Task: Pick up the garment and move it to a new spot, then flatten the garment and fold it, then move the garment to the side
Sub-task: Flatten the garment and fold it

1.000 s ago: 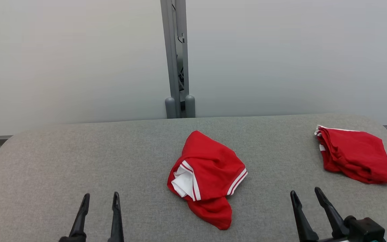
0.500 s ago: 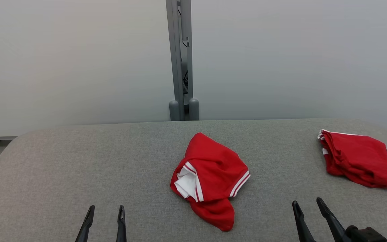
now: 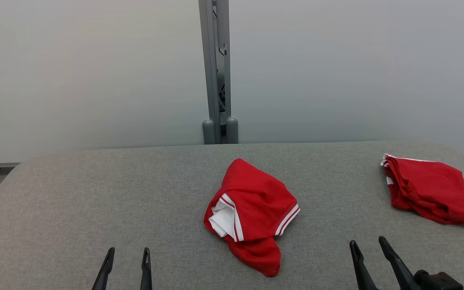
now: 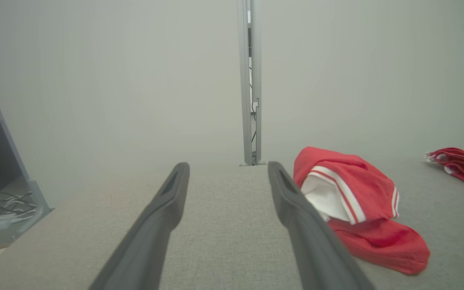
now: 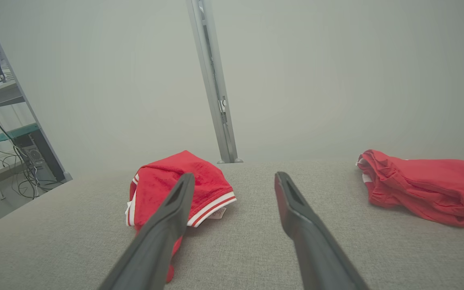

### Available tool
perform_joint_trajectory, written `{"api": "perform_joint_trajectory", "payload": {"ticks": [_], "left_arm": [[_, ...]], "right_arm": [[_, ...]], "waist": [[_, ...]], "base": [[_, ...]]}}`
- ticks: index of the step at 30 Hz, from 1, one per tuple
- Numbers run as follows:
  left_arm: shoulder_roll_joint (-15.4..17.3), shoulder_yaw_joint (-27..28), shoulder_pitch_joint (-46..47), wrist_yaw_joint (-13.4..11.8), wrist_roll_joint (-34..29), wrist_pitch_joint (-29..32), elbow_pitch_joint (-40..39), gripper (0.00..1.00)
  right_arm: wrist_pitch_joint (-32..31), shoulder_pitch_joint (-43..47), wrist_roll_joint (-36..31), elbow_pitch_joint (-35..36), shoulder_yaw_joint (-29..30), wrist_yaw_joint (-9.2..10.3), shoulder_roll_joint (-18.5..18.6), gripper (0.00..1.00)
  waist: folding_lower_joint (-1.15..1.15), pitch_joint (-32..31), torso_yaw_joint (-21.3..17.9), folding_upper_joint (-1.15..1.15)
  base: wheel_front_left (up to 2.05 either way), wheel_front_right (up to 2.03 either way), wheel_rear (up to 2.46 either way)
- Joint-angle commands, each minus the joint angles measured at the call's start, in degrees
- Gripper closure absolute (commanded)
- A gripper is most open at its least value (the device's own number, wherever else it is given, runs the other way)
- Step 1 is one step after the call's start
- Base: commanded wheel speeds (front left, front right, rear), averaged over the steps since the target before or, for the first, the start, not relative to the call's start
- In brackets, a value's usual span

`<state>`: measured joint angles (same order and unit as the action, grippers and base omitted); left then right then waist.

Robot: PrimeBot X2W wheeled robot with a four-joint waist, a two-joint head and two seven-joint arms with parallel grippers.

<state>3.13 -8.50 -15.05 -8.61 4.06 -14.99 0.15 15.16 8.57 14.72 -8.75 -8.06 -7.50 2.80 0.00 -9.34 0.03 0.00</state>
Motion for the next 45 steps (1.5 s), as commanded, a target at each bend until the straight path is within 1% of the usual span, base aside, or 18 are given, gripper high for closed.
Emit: {"api": "perform_joint_trajectory", "payload": {"ticks": [1,3,4,7,11,16,20,25,27,32,34,39,45], "left_arm": [[0.1,0.2,0.2,0.3,0.3,-0.2,0.5,0.00],[0.1,0.9,-0.9,0.7,3.4,-0.2,3.1,0.00],[0.0,0.9,-1.0,1.2,5.0,-0.1,4.5,0.00],[-0.2,-1.3,1.5,3.8,6.6,-0.1,8.1,0.00],[-0.1,-5.5,5.2,6.5,3.0,-0.1,11.8,0.00],[-0.1,-11.9,11.0,8.3,-2.4,-0.1,17.4,0.00],[-0.1,-17.1,15.9,8.6,-7.4,-0.1,21.4,0.00],[-0.1,-21.0,21.3,7.3,-10.6,-0.1,24.8,0.00],[-0.1,-21.3,22.3,7.0,-10.9,-0.1,25.6,0.00],[0.5,-22.0,27.4,6.4,-11.0,-0.1,30.6,0.00],[1.2,-21.8,30.3,6.6,-10.6,-0.1,34.2,0.00],[1.8,-22.9,34.3,8.2,-10.6,-0.1,39.6,0.00],[2.2,-23.5,38.8,8.1,-11.1,-0.1,47.4,0.00]], "right_arm": [[0.0,0.1,0.5,-0.1,-0.1,0.02,0.2,0.00],[0.0,-0.1,0.6,0.0,-0.2,0.02,0.2,0.00],[0.0,-0.2,1.1,0.0,-0.3,0.02,0.2,0.00],[0.0,-0.8,2.3,0.3,-0.5,0.02,0.2,0.00],[0.0,-1.8,1.9,0.7,-0.9,0.02,0.2,0.00],[0.0,-2.6,1.2,0.6,-0.9,0.02,0.2,0.00],[0.0,-3.0,1.1,0.6,-0.9,0.02,0.2,0.00],[0.0,-3.8,1.1,0.5,-1.5,0.02,0.2,0.00],[0.0,-4.0,1.1,0.5,-1.6,0.02,0.2,0.00],[0.0,-4.8,0.3,0.7,-1.8,0.02,0.2,0.00],[0.0,-5.3,0.0,0.9,-1.6,0.02,0.2,0.00],[0.0,-5.9,0.0,1.2,-1.9,0.02,0.5,0.00],[0.0,-7.2,0.0,1.7,-2.2,0.02,0.5,0.00]], "waist": [[0.00,0.1,-0.1,0.00],[0.00,0.2,-0.2,0.00],[0.00,0.3,-0.4,0.00],[0.00,1.2,-1.1,0.00],[0.00,2.8,-2.3,0.00],[0.00,4.5,-4.2,0.00],[0.00,5.7,-5.3,0.00],[0.00,7.1,-7.0,0.00],[0.00,7.4,-7.3,0.00],[0.00,8.8,-8.8,0.00],[0.00,9.7,-9.3,0.00],[0.00,11.2,-9.8,0.00],[0.00,13.2,-10.2,0.00]], "base": [[0.00,0.00,0.00],[0.00,0.00,0.00],[0.00,0.00,0.00],[0.00,0.00,0.00],[0.00,0.00,0.00],[0.00,0.00,0.00],[0.00,0.00,0.00],[0.00,0.00,0.00],[0.00,0.00,0.00],[0.00,0.00,0.00],[0.00,0.00,0.00],[0.00,0.00,0.00],[0.00,0.00,0.00]]}}
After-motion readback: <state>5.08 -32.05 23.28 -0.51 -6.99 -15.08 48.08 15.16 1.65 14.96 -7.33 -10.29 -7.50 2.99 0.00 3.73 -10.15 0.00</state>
